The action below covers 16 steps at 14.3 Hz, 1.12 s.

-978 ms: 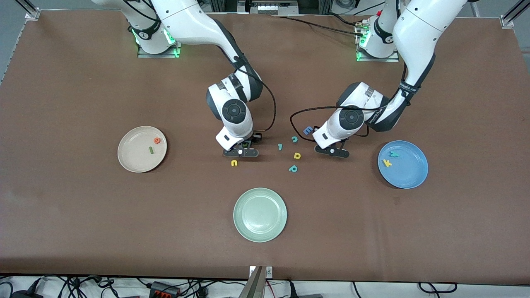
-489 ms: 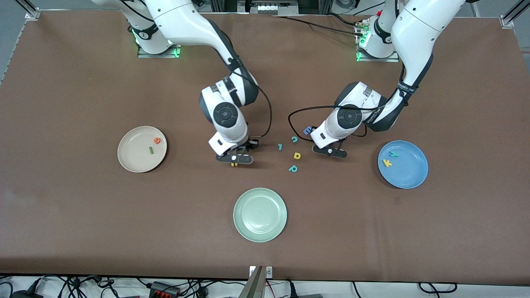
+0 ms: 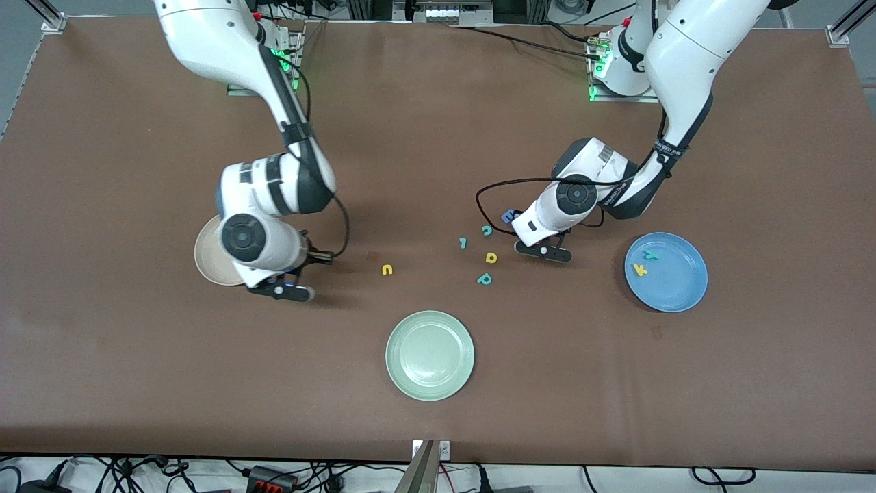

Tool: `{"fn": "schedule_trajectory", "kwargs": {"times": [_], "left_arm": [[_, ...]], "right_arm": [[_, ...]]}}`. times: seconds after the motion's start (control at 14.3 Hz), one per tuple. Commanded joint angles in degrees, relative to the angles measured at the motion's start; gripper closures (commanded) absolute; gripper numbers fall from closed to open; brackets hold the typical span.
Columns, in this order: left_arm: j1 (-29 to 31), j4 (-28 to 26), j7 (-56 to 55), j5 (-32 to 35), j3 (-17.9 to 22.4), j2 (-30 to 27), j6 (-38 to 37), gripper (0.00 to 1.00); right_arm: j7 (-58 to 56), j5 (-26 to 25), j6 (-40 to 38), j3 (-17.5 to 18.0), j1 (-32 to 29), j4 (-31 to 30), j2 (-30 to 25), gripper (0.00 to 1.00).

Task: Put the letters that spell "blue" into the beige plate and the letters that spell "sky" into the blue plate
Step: 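Grasp green a with the right gripper while the left gripper grasps yellow s, then place green a on white plate while the left gripper places s on blue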

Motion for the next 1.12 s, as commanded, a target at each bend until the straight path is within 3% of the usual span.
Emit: {"fn": "schedule_trajectory", "kwargs": {"times": [0.0, 0.14, 0.28, 0.56, 0.77, 0.91, 0.98, 1.05], "left_arm": [[-0.4, -0.6, -1.2, 1.8, 0.0, -0.1, 0.3, 0.77], [-0.5, -0.5, -1.1, 1.8, 0.0, 0.1, 0.4, 0.88], [0.0, -0.3, -0.7, 1.8, 0.0, -1.2, -1.0, 0.91], [0.6, 5.1, -0.3, 1.8, 0.9, -6.9, -15.0, 0.91], [6.7, 12.3, 8.3, 1.9, 1.5, -7.3, -25.9, 0.90], [13.4, 12.8, 19.3, 2.4, 1.5, -7.3, -26.5, 0.90], [16.6, 12.7, 24.7, 3.5, 1.3, -7.0, -26.2, 0.90], [19.2, 12.4, 29.6, 4.4, 1.3, -6.4, -25.8, 0.89]], "right_arm": [[-3.9, 0.2, 0.7, -2.9, 1.3, -9.6, -5.0, 0.79], [-8.8, 0.2, 0.9, -6.1, 1.2, -12.4, -5.0, 0.79], [-16.7, 0.3, 1.2, -8.3, -0.3, -13.2, -4.4, 0.79], [-21.8, 0.2, 2.3, -8.2, -3.7, -13.2, -3.0, 0.79], [-25.2, 0.2, 3.3, -8.2, -5.4, -13.3, -2.2, 0.79], [-26.2, 0.2, 4.5, -8.2, -6.1, -13.3, -1.4, 0.78], [-26.8, 0.3, 5.4, -8.2, -6.2, -13.3, -0.8, 0.76], [-27.2, 0.3, 6.0, -8.2, -6.2, -13.3, -0.5, 0.65]]}}
